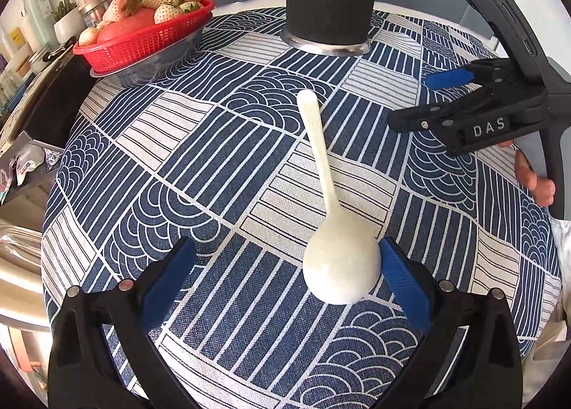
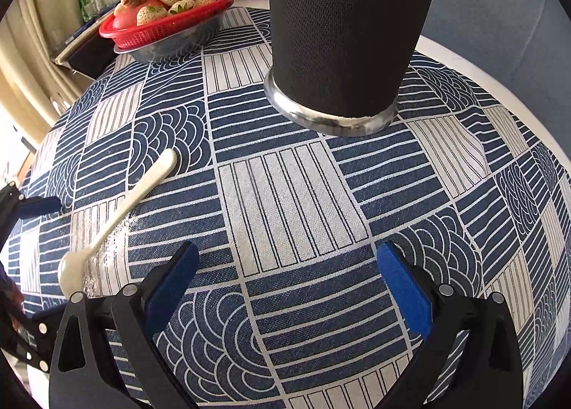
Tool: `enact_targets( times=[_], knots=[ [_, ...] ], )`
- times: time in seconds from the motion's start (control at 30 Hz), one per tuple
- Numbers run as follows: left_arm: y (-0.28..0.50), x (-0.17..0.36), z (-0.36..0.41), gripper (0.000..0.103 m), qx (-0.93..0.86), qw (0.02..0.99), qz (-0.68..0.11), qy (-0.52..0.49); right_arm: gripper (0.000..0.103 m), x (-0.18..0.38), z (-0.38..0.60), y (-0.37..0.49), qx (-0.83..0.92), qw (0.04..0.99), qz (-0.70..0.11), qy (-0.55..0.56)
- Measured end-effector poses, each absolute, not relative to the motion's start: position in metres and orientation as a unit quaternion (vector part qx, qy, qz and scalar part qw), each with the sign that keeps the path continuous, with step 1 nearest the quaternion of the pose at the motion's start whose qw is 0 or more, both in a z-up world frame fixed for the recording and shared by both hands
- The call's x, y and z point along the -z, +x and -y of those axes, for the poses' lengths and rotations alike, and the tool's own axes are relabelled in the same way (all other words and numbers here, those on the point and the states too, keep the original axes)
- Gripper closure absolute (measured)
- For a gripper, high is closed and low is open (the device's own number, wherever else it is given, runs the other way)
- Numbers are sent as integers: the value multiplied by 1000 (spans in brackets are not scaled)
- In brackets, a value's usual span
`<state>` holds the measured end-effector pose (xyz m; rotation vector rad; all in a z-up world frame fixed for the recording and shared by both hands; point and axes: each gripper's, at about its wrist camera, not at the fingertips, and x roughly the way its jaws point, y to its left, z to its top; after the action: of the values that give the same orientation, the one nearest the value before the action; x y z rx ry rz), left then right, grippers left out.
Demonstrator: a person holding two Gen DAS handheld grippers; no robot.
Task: Organize utensils
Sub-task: 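Close the left tool on the white spoon's handle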
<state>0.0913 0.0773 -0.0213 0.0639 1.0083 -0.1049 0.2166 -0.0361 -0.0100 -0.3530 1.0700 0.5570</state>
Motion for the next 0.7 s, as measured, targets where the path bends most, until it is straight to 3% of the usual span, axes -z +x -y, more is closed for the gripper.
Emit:
enact_targets(
  times=[0.03, 0.1, 0.17, 0.2, 0.23, 0.43, 0.5, 0.53, 0.7],
  knots=[
    [93, 22, -76, 6, 50, 874, -482, 31, 6, 10, 36, 217, -266, 806, -502, -170],
    [98, 18, -74, 19, 61, 875, -479, 36, 6, 10, 36, 218, -276, 801, -500, -176],
    [103, 13, -73, 48, 72, 872, -482, 40, 6, 10, 37, 217, -281, 801, -499, -177],
    [105, 12, -72, 54, 82, 869, -486, 45, 6, 9, 38, 217, -281, 802, -498, -177],
    [106, 11, -70, 66, 95, 865, -490, 52, 6, 9, 40, 216, -279, 803, -496, -175],
    [100, 7, -81, 69, 133, 840, -524, 53, 7, 9, 48, 209, -279, 816, -478, -167],
    [96, 7, -91, 77, 141, 833, -535, 22, 8, 8, 49, 210, -273, 817, -480, -167],
    [95, 7, -97, 95, 148, 829, -540, 3, 8, 8, 49, 210, -271, 817, -482, -165],
    [92, 9, -110, 95, 150, 822, -548, -30, 8, 4, 42, 209, -295, 814, -477, -150]
  ],
)
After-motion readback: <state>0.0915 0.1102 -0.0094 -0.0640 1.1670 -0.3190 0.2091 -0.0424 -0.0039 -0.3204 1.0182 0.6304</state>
